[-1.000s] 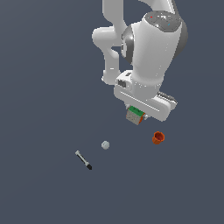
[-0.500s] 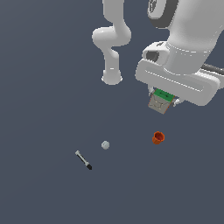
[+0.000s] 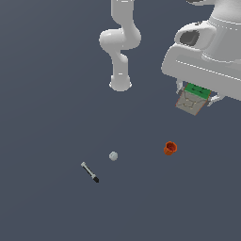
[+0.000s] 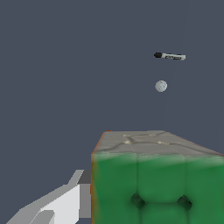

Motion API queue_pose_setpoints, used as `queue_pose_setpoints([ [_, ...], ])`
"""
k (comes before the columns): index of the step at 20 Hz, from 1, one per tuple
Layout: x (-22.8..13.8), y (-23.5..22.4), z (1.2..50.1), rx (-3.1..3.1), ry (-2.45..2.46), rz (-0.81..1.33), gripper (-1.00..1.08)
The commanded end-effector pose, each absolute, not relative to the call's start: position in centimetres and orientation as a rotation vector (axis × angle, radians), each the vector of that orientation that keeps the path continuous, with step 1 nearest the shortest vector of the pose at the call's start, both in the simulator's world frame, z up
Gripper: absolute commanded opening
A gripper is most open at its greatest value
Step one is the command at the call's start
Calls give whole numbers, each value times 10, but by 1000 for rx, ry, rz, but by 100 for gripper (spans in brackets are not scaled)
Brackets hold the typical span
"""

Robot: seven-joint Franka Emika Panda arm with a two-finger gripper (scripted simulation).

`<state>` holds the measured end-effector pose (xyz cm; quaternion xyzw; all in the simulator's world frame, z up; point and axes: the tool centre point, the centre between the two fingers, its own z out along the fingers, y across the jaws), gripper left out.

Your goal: Pick up a designated object from a clutter of objects.

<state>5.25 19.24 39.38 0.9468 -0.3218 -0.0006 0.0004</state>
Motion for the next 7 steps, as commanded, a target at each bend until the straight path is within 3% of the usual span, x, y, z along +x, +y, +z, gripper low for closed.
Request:
queue_pose_setpoints([
  [1, 54, 196, 400, 2974, -1012, 0, -100],
  [7, 56, 199, 405, 2974, -1012, 0, -100],
])
